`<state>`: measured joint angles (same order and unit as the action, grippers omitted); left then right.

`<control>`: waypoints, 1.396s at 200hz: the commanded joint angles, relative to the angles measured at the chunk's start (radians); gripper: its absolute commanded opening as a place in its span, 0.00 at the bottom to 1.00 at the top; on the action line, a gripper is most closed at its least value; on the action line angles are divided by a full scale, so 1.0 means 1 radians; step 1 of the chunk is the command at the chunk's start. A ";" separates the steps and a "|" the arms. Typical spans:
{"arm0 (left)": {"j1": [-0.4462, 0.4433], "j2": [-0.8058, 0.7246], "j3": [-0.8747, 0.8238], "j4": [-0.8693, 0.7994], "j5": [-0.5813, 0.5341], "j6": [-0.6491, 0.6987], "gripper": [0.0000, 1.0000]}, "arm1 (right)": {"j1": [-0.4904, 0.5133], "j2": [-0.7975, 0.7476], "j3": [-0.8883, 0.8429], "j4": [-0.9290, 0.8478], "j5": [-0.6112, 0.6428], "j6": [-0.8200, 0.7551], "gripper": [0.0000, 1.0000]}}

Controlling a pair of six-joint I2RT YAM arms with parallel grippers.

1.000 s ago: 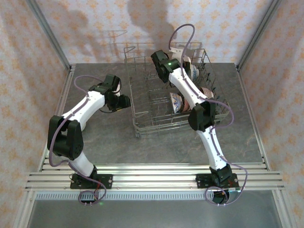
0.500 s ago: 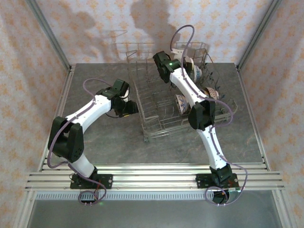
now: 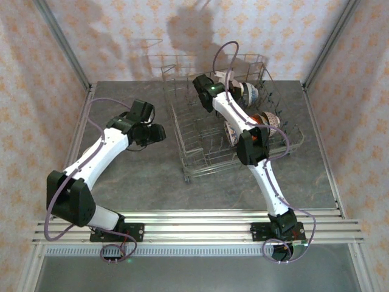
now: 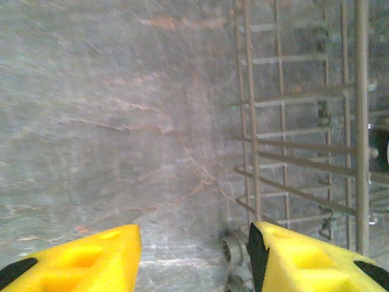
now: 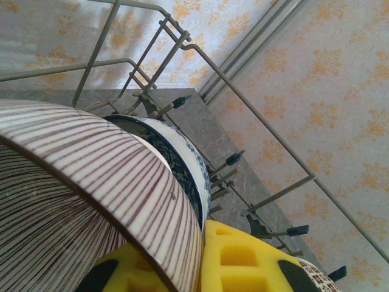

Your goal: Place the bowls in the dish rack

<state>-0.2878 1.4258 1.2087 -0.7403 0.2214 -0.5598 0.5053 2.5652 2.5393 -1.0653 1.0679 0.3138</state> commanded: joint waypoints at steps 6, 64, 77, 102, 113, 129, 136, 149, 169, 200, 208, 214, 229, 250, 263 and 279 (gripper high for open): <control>0.033 -0.060 -0.016 -0.047 -0.112 -0.028 0.51 | -0.005 0.018 0.024 0.018 0.038 0.005 0.01; 0.087 -0.130 -0.025 -0.076 -0.150 -0.035 0.51 | -0.004 0.038 0.025 -0.002 -0.023 0.008 0.13; 0.099 -0.139 -0.024 -0.084 -0.157 -0.032 0.52 | -0.004 0.038 0.025 -0.009 -0.044 0.008 0.21; 0.121 -0.152 -0.018 -0.107 -0.166 -0.029 0.53 | -0.002 0.035 0.025 -0.023 -0.088 0.017 0.31; 0.135 -0.158 -0.015 -0.117 -0.170 -0.027 0.53 | -0.002 0.033 0.026 -0.025 -0.108 0.016 0.37; 0.158 -0.165 -0.011 -0.139 -0.175 -0.020 0.54 | -0.002 0.026 0.026 -0.025 -0.131 0.001 0.50; 0.172 -0.169 -0.007 -0.152 -0.177 -0.021 0.54 | -0.002 0.022 0.031 -0.029 -0.134 -0.002 0.54; 0.197 -0.173 -0.004 -0.176 -0.181 -0.014 0.55 | -0.002 0.006 0.033 -0.035 -0.147 -0.005 0.63; 0.242 -0.181 -0.004 -0.210 -0.186 -0.001 0.57 | -0.002 -0.032 0.026 -0.027 -0.199 -0.056 0.74; 0.327 -0.176 -0.011 -0.252 -0.188 0.008 0.65 | -0.002 -0.094 0.001 -0.041 -0.294 -0.090 0.86; 0.349 -0.169 -0.014 -0.259 -0.188 0.034 0.67 | -0.002 -0.115 -0.011 -0.049 -0.319 -0.096 0.87; 0.366 -0.163 -0.014 -0.269 -0.188 0.037 0.68 | -0.002 -0.132 -0.025 -0.049 -0.336 -0.102 0.88; 0.407 -0.142 -0.017 -0.279 -0.184 0.047 0.69 | 0.000 -0.192 -0.091 -0.019 -0.360 -0.110 0.89; 0.464 -0.095 -0.018 -0.271 -0.172 0.052 0.71 | 0.002 -0.292 -0.222 0.068 -0.405 -0.140 0.90; 0.489 -0.051 -0.003 -0.267 -0.165 0.055 0.71 | 0.001 -0.344 -0.287 0.106 -0.437 -0.150 0.90; 0.515 0.007 0.017 -0.260 -0.172 0.066 0.71 | 0.001 -0.390 -0.338 0.128 -0.469 -0.160 0.91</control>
<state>0.1932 1.3609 1.1957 -0.9771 0.0692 -0.5232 0.5076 2.2684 2.2654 -1.0027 0.6617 0.1814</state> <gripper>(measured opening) 0.709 0.903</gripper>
